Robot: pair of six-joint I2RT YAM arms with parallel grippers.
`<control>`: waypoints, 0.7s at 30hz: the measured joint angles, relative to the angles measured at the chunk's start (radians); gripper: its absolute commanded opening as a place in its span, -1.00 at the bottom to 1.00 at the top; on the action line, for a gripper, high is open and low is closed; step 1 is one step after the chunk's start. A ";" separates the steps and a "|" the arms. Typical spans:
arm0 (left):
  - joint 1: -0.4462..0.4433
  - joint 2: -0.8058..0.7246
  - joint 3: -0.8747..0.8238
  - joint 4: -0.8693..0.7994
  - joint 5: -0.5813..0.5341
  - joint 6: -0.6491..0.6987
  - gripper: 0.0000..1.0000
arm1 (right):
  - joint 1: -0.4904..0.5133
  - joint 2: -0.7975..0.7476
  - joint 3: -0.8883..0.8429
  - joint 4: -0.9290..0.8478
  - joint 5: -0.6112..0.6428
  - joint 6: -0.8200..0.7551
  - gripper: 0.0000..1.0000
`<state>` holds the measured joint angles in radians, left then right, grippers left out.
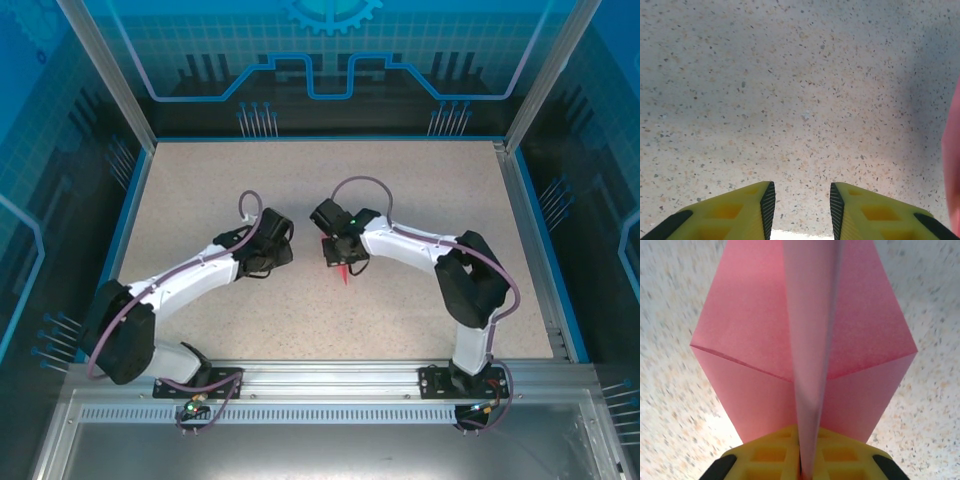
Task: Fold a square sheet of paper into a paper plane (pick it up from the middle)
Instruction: Move the paper plane to the center of the table.
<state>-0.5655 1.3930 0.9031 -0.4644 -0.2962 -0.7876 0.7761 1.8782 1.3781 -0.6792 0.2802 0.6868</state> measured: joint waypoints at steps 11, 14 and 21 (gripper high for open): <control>0.040 -0.074 -0.065 0.010 -0.015 0.000 -0.21 | -0.006 0.226 0.141 -0.086 0.023 0.073 -0.66; 0.046 -0.084 -0.078 0.017 -0.015 0.000 -0.20 | -0.006 0.234 0.156 -0.090 0.015 0.080 -0.63; 0.054 -0.087 -0.087 0.026 -0.015 0.001 -0.19 | -0.006 0.243 0.174 -0.107 0.010 0.084 -0.46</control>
<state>-0.5114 1.3060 0.8165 -0.4381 -0.3111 -0.7868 0.7696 2.1208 1.5524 -0.7860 0.2897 0.7704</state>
